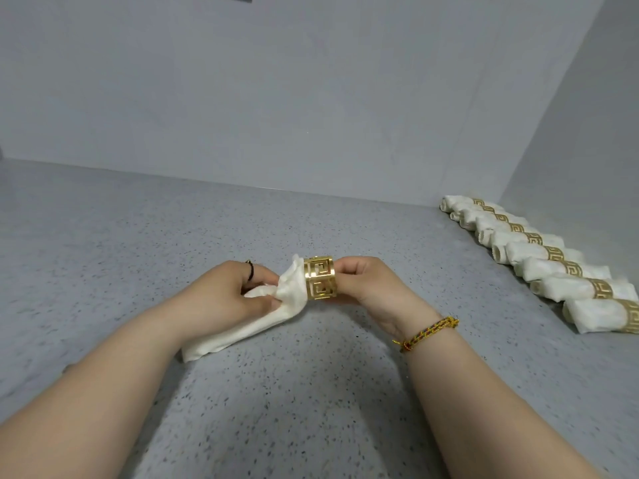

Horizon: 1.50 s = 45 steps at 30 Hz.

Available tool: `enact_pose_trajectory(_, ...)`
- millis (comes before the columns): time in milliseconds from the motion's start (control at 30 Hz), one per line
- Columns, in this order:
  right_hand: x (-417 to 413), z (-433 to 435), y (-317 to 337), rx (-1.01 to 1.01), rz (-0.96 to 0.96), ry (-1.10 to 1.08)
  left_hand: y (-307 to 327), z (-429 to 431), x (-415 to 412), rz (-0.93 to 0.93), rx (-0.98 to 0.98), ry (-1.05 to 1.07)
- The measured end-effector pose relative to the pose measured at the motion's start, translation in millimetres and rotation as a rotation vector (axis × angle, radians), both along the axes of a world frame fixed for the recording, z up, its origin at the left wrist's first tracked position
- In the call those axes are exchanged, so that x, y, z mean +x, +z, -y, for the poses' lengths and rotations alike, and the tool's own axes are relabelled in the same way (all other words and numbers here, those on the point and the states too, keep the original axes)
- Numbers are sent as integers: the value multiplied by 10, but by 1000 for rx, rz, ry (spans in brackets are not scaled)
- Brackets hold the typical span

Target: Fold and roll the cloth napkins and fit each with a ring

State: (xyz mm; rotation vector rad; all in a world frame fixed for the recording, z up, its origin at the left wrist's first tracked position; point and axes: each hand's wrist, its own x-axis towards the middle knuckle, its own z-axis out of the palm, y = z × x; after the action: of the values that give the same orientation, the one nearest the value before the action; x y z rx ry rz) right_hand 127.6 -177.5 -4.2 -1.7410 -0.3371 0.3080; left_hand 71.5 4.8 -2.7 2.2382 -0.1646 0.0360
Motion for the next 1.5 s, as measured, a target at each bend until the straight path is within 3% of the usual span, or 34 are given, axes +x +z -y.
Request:
enact_pose_trajectory(133,-18,-54,-13,47,12,3,62,135,-92,17,218,15)
enact_pose_trajectory(233,-63,-131,-52,51,20,40,19,318,-59,230,531,84)
enact_pose_trajectory(300,-84,-171,-74,90,11,52,-11,331,4,306,509,125)
enact_pose_trajectory(533,-67,-123,45,172,52,12,72,236,-31,271,257,223)
enact_pose_trajectory(700,-45,21,128,370,-10,-174,79,104,-43,237,391,249)
enact_pose_trajectory(1000,-21,34,79,254,-172,-47,71,57,-15,233,509,222)
enact_pose_trajectory(1067,-18,54,69,186,-188,-26,50,62,-7,215,530,213)
enact_pose_trajectory(1133,-35,66,90,-13,-86,-37,32,55,-2,207,551,211)
enact_pose_trajectory(1233,-92,74,138,-441,379,-74,22,79,13,196,566,202)
enact_pose_trajectory(1333,-212,-100,139,-705,778,97,-4,143,26,202,610,186)
enact_pose_trajectory(1400,-221,-199,79,-785,809,161,-25,128,31,161,633,154)
enact_pose_trajectory(1500,-175,-199,27,-850,785,191,-26,31,10,8,437,70)
